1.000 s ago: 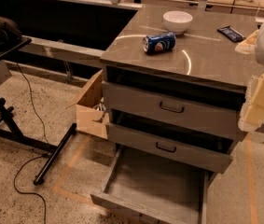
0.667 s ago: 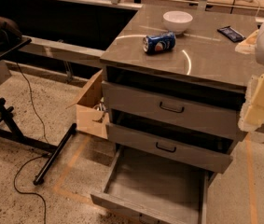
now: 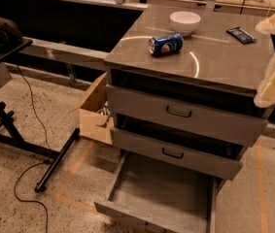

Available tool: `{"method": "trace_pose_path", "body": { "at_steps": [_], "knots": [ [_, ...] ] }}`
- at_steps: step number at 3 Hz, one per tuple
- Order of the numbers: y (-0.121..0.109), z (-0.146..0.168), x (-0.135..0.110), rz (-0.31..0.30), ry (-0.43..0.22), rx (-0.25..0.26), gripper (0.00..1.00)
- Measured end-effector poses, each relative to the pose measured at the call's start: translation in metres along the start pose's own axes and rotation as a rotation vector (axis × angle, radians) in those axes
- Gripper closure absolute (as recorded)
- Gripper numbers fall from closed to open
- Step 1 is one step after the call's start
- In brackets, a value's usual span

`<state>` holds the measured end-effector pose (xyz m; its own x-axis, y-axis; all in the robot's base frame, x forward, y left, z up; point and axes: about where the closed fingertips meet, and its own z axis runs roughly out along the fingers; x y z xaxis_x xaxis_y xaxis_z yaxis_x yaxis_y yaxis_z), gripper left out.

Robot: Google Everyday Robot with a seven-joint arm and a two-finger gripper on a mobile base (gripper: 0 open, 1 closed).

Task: Place pepsi can into bottom drawer

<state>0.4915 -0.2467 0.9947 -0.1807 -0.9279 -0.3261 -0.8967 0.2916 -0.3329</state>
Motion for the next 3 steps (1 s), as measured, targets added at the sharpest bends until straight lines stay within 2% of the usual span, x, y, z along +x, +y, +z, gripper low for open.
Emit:
{"method": "trace_pose_path", "body": {
  "at_steps": [1, 2, 3],
  "knots": [
    [-0.034, 0.016, 0.006, -0.036, -0.042, 0.05, 0.0],
    [-0.06, 0.034, 0.011, -0.099, -0.042, 0.147, 0.0],
    [-0.078, 0.035, 0.006, -0.112, -0.06, 0.225, 0.0]
  ]
}}
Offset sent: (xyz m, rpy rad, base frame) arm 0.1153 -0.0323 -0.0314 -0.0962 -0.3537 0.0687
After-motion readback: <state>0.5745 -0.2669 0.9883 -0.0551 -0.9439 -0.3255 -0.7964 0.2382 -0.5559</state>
